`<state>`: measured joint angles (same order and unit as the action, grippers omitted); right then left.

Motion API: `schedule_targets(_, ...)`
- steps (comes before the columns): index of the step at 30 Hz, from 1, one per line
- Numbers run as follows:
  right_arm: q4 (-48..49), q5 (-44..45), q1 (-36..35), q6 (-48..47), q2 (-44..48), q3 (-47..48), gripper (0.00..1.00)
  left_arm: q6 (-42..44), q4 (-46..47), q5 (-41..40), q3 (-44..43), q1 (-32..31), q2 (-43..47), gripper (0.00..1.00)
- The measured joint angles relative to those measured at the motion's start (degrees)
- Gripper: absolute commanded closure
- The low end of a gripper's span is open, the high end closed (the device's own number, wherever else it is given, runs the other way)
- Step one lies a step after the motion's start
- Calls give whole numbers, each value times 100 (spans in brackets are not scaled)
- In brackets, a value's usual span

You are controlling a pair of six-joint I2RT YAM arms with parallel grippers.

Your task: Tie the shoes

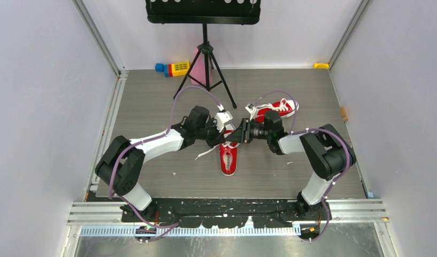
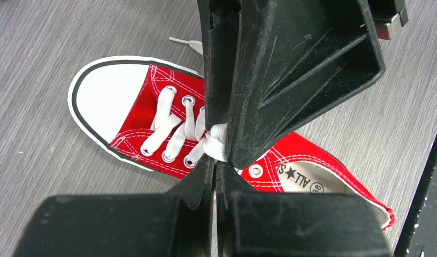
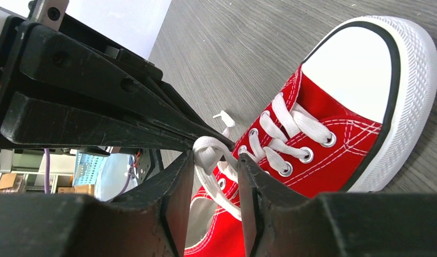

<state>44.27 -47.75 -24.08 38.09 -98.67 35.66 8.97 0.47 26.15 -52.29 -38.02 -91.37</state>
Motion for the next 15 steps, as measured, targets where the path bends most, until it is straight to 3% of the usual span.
schedule_targets(7, 98, -61, 7, 24, -50, 4, 60, 0, 9, 2, 0, 7, -2, 100)
schedule_targets(11, 111, -85, 13, 44, -94, 24, 42, 0, 7, 4, 0, 13, 0, 100)
schedule_targets(15, 111, -116, 17, 26, -151, 46, 56, 2, 13, 4, 0, 17, 0, 100)
